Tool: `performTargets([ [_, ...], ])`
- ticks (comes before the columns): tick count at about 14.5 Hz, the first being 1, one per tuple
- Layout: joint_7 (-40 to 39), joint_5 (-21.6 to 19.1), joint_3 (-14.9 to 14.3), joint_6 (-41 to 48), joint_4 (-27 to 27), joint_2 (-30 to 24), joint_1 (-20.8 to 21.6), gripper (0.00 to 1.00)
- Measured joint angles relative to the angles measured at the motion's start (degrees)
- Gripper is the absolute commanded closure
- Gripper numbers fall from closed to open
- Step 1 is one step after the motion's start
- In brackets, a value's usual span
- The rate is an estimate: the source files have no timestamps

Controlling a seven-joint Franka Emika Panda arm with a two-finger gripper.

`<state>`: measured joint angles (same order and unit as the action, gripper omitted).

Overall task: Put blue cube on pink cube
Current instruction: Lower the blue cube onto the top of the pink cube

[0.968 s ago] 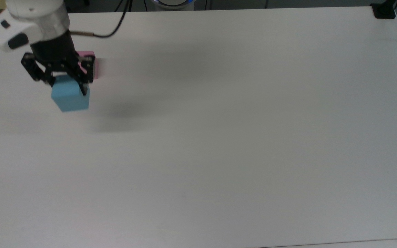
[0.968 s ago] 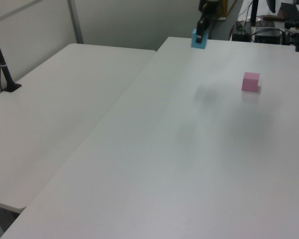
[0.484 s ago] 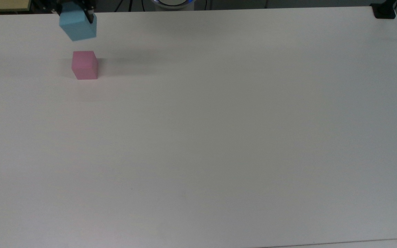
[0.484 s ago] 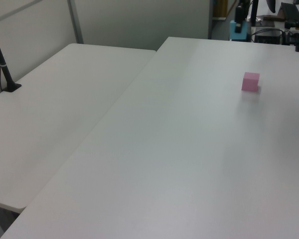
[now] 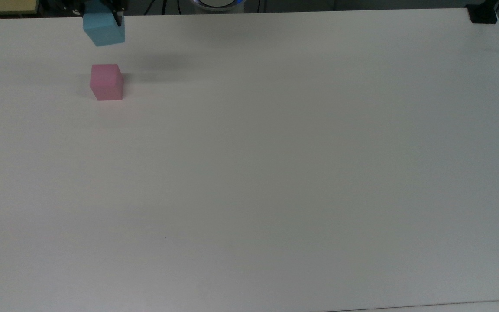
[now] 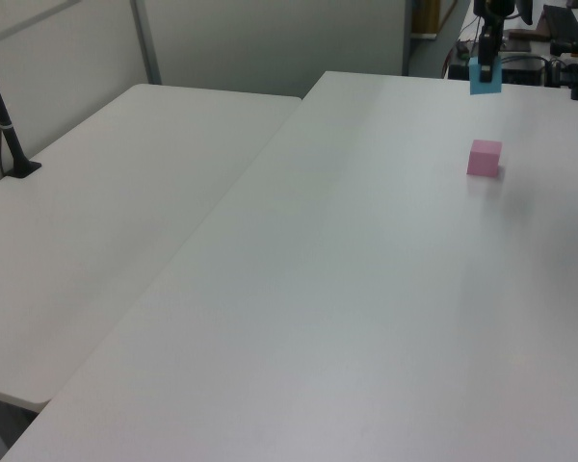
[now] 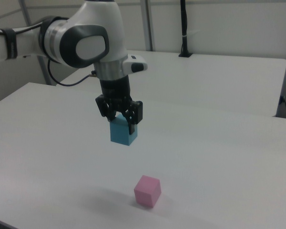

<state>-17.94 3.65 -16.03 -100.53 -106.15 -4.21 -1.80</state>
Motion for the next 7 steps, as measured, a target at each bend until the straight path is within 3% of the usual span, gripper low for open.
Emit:
performTargets([
  [7, 0.0, 6.7, -4.0, -16.9, -12.3, 1.3, -0.1, 0.51],
])
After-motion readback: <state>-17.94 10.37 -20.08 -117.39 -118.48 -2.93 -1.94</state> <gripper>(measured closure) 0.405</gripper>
